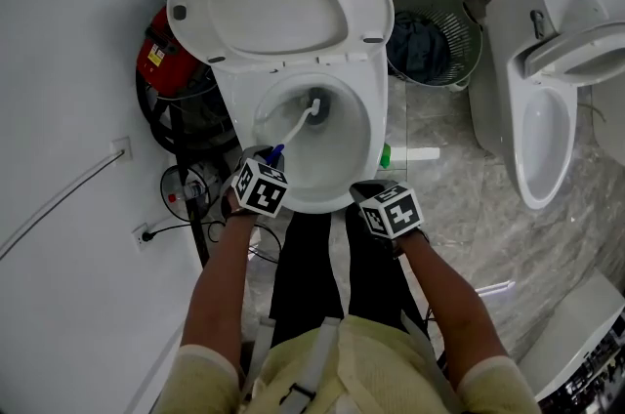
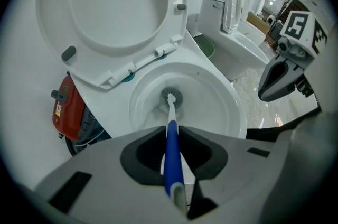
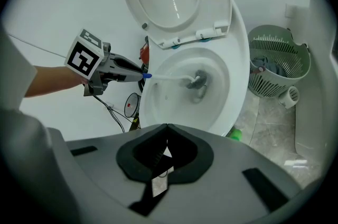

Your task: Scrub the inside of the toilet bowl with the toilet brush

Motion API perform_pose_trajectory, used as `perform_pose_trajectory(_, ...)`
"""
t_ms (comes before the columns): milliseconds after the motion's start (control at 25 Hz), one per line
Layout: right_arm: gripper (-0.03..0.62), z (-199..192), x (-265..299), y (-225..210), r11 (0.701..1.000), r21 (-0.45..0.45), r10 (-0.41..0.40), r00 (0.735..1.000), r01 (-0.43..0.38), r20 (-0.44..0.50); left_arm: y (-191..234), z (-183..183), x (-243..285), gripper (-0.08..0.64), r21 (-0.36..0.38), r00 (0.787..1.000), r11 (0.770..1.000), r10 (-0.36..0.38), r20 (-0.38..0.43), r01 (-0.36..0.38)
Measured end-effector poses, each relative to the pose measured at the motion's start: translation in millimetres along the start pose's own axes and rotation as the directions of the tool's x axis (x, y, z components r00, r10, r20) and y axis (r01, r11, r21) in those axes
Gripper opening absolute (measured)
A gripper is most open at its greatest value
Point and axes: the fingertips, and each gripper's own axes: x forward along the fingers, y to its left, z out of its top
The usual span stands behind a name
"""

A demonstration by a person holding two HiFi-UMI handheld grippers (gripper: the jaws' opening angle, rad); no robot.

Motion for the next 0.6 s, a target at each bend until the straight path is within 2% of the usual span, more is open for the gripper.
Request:
perform_pose_trajectory(320, 0.015, -1, -2, -2, 1.000, 0.006, 0.001, 1.000, -0.001, 0.008, -23, 15, 4, 0.078, 0.076, 0.998, 0.996, -0.052, 0.019, 0.050)
perform_pose_trajectory(600, 0.015, -8, -4, -4, 1.000, 0.013, 0.003, 1.000, -0.003, 0.005, -43, 3, 2, 0.077, 0.141, 0.995, 0.985, -0.100, 0.008, 0.098)
